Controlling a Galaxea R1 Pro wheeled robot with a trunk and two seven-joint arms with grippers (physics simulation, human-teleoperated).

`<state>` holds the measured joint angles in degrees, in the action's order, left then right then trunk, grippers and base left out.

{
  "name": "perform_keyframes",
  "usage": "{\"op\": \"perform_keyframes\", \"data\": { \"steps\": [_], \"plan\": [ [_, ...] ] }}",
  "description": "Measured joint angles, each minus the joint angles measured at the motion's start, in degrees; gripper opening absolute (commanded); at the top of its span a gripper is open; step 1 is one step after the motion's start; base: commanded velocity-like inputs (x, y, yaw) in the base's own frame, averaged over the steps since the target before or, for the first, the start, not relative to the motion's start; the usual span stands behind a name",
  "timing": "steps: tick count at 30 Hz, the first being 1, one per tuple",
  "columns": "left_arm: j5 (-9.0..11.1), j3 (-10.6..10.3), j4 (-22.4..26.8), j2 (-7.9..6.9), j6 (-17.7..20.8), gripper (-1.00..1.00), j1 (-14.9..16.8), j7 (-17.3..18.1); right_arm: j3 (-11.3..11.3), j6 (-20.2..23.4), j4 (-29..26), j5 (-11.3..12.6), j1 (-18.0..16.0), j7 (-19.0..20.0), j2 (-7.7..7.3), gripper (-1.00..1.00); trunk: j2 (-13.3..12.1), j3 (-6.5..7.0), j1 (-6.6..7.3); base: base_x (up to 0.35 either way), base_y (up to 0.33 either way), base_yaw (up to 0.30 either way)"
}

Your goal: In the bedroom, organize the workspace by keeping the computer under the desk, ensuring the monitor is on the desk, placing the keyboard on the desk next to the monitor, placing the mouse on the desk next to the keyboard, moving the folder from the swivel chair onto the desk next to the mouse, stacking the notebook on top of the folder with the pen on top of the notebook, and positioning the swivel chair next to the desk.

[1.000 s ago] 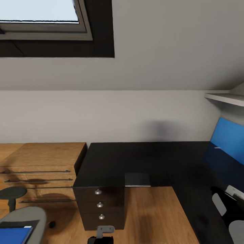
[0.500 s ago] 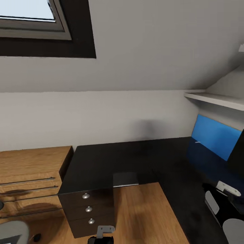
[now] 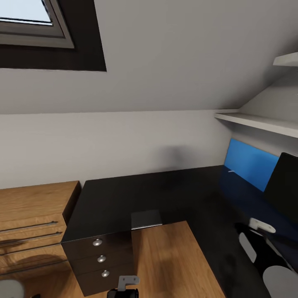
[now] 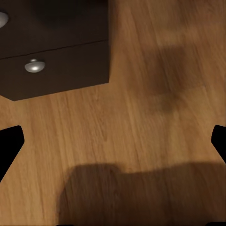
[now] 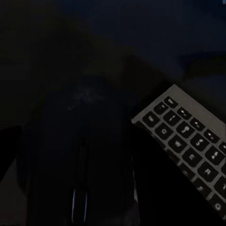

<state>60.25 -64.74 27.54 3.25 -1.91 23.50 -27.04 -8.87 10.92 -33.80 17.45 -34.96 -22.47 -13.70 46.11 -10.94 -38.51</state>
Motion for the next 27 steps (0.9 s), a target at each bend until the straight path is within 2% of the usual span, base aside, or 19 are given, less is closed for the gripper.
{"op": "perform_keyframes", "data": {
  "steps": [5,10,12,16,19,22,25,27],
  "plan": [
    [0.0,-0.1,0.0,0.02,0.0,1.00,0.0,0.1,0.6,-0.2,0.0,0.0,0.0,0.2,0.24,-1.00,0.0,0.00,0.01,0.065,0.000,0.000],
    [0.0,-0.1,0.0,0.01,-0.1,1.00,0.0,0.1,1.1,-1.3,0.7,0.0,0.0,0.3,0.46,-1.00,0.0,0.00,0.03,0.284,0.000,0.000],
    [0.0,-0.1,0.0,0.14,-0.1,1.00,0.0,0.1,2.1,-1.8,1.0,-0.1,0.0,0.3,0.64,-1.00,0.0,0.00,0.03,0.317,0.000,0.000],
    [0.0,-0.1,0.0,0.51,-0.1,1.00,0.0,0.1,2.7,-2.4,1.6,-0.2,0.0,0.3,0.69,-1.00,0.0,0.00,0.03,0.307,-0.014,0.000],
    [0.0,-0.1,0.0,0.70,-0.1,1.00,0.0,0.1,3.0,-5.1,5.1,-0.3,-0.6,0.2,0.70,-1.00,0.0,0.00,0.02,0.178,-0.078,0.000],
    [0.0,-0.2,0.2,1.29,-0.1,1.00,0.0,0.1,3.0,-6.5,9.2,-1.6,-2.4,0.2,0.66,-1.00,0.0,0.00,0.01,0.058,-0.039,0.000],
    [0.0,-0.7,1.4,1.67,-0.4,1.00,0.0,0.2,3.0,-7.5,11.8,-3.0,-3.7,0.2,0.60,-1.00,0.0,0.00,0.00,0.024,-0.016,0.000],
    [-0.1,-1.8,3.1,1.68,-1.7,1.00,0.0,0.1,3.0,-8.3,12.7,-3.6,-4.2,0.2,0.56,-1.00,0.0,0.00,0.00,0.010,-0.007,0.000]
  ]
}}
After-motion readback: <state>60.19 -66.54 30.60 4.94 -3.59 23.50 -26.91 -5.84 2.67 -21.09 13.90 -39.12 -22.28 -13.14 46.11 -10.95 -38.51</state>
